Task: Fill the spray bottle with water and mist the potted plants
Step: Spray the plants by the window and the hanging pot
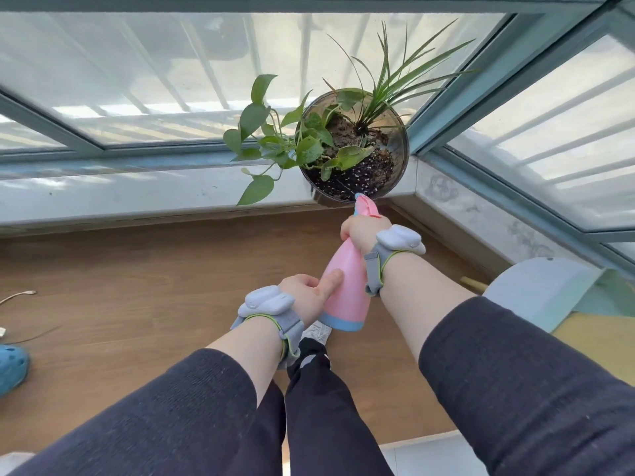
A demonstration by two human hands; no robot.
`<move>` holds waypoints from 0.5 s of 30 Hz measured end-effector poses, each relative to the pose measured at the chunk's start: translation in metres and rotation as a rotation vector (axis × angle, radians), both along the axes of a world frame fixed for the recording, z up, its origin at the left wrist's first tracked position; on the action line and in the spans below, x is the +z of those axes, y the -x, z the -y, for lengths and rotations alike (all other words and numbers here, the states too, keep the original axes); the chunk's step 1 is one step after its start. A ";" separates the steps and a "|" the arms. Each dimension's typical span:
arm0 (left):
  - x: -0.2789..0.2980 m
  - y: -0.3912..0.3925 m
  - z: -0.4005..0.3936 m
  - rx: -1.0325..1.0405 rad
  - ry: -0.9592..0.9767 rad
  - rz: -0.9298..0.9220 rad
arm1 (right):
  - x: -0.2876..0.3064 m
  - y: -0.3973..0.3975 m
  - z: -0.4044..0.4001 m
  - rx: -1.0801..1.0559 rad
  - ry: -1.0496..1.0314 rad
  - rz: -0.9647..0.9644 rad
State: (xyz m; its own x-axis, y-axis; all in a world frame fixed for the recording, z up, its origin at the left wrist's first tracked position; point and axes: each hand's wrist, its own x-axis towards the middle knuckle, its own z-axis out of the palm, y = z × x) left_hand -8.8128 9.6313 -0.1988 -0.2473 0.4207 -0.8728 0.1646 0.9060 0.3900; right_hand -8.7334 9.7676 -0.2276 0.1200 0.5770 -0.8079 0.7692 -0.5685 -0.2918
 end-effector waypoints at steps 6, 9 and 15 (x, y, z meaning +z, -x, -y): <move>0.001 0.004 0.006 0.011 0.001 0.028 | 0.004 0.000 0.009 0.071 0.054 0.059; 0.000 0.003 0.006 0.007 -0.021 0.021 | 0.004 -0.003 0.008 -0.004 0.023 0.086; 0.004 0.003 -0.008 -0.006 -0.057 0.022 | 0.015 -0.007 -0.001 -0.051 -0.012 0.064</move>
State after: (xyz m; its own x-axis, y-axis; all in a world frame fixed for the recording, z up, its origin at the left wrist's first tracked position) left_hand -8.8160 9.6391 -0.1948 -0.2256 0.4713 -0.8526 0.1603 0.8812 0.4447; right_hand -8.7266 9.7690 -0.2129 0.2002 0.5786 -0.7907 0.7568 -0.6039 -0.2502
